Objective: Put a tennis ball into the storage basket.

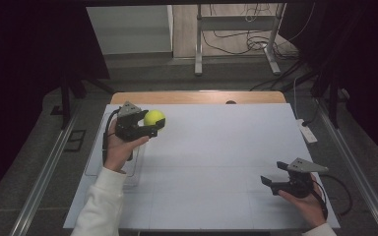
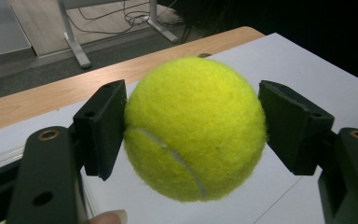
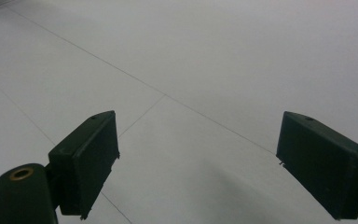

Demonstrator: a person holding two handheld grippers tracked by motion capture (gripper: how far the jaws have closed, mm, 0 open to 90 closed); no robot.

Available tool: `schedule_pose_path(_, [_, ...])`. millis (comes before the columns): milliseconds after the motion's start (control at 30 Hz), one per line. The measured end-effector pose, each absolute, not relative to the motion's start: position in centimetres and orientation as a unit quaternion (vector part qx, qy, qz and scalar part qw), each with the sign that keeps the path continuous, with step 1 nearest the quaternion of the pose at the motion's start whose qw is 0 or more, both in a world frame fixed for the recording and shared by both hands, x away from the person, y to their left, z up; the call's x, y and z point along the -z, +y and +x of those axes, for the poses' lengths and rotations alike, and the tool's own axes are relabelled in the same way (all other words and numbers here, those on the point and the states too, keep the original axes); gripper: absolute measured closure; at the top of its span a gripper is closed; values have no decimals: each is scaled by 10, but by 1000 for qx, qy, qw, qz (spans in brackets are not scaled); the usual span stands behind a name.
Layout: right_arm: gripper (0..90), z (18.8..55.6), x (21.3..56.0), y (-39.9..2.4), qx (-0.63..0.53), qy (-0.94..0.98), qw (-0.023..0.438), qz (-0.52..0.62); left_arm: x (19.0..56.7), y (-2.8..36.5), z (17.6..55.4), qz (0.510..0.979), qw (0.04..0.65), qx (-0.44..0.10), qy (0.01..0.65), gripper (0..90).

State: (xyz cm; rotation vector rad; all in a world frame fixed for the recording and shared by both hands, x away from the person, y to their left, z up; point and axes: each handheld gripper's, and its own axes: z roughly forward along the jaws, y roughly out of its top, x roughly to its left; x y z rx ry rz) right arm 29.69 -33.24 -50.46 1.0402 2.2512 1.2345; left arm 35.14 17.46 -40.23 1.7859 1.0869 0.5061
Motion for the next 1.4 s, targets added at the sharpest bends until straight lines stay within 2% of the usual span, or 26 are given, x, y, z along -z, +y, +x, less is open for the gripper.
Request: schedule_pose_path(1400, [130, 297, 504, -333, -438, 798, 186, 369, 417, 218, 349, 718, 433, -223, 498, 279])
